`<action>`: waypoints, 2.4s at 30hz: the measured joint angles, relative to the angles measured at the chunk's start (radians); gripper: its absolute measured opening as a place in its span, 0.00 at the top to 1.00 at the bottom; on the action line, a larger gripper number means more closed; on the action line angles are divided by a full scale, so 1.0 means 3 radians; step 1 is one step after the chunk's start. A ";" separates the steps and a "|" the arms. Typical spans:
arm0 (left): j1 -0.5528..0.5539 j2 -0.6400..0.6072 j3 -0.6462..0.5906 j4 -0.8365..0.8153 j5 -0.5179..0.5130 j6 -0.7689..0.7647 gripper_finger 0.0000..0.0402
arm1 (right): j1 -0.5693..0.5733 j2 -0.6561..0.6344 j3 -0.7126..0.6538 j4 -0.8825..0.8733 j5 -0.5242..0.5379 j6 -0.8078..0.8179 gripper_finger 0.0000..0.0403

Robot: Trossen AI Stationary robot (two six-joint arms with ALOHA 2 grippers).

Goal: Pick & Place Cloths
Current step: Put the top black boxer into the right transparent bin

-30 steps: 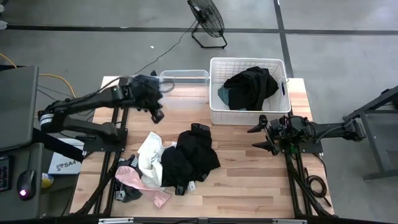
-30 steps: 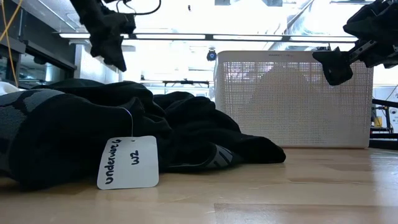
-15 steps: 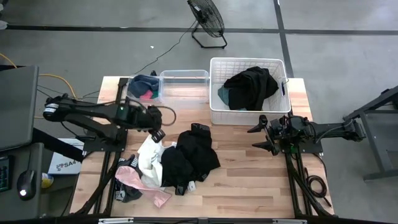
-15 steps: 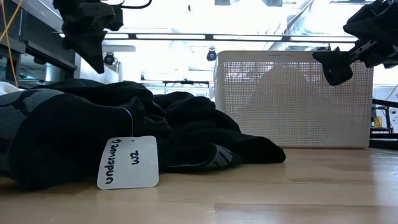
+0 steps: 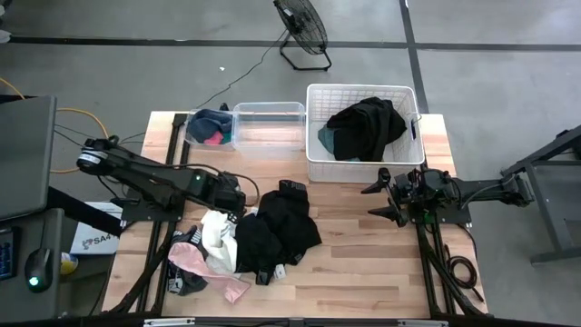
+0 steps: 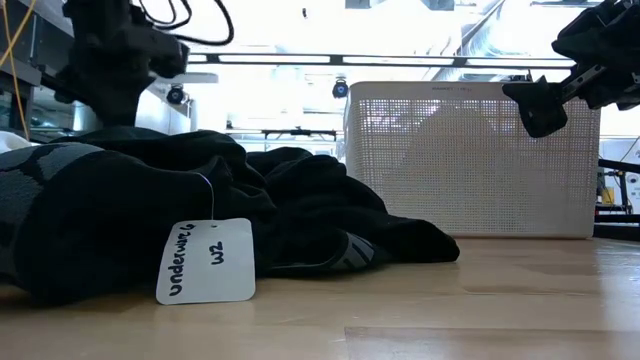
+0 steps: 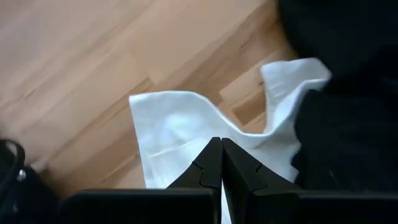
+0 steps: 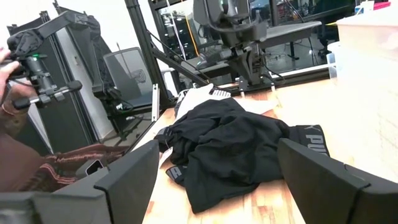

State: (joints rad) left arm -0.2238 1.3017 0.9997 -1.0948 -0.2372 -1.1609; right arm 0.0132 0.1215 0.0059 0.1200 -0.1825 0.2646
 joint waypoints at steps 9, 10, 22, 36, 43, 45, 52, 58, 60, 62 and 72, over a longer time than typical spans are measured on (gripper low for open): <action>-0.0002 0.0288 -0.0006 0.0135 0.0022 -0.0013 1.00 | 0.0000 0.0005 0.0000 -0.0005 0.0000 0.0000 0.21; -0.0016 0.0311 -0.0006 0.0209 -0.0004 0.0059 1.00 | 0.0000 0.0005 0.0000 -0.0008 0.0000 0.0000 0.21; -0.0093 0.0453 0.0000 0.1378 -0.1004 0.0743 0.75 | -0.0001 0.0005 0.0000 -0.0017 0.0000 0.0000 0.21; 0.0408 0.0991 0.0051 0.3020 -0.0719 0.1588 0.42 | 0.0000 0.0006 0.0000 -0.0033 0.0000 0.0000 0.21; 0.0710 0.1231 0.0210 0.3022 -0.0401 0.1148 0.42 | 0.0000 0.0006 0.0000 -0.0040 0.0000 0.0000 0.21; 0.0749 0.1288 0.0230 0.3059 -0.0297 0.1057 0.42 | -0.0001 0.0006 0.0000 -0.0041 0.0000 0.0000 0.21; 0.0794 0.1355 0.0228 0.2775 -0.0262 0.0861 0.42 | -0.0001 0.0006 0.0000 -0.0042 0.0000 0.0000 0.21; 0.0800 0.1343 0.0225 0.2381 -0.0372 0.0701 0.42 | -0.0001 0.0006 0.0000 -0.0040 0.0000 0.0000 0.21; 0.0818 0.1342 0.0211 0.2413 -0.0360 0.0699 0.42 | 0.0000 0.0006 0.0000 -0.0041 0.0000 0.0000 0.21; 0.0842 0.1342 0.0164 0.2494 -0.0335 0.0702 0.42 | 0.0000 0.0006 0.0000 -0.0042 0.0000 0.0000 0.21; 0.0900 0.1399 -0.0148 0.3230 -0.0097 0.0710 0.42 | -0.0001 0.0006 0.0000 -0.0042 0.0000 0.0000 0.21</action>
State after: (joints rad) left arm 0.0463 1.7213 0.9552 -0.1259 -0.2663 -0.9480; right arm 0.0130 0.1234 0.0059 0.1074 -0.1825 0.2646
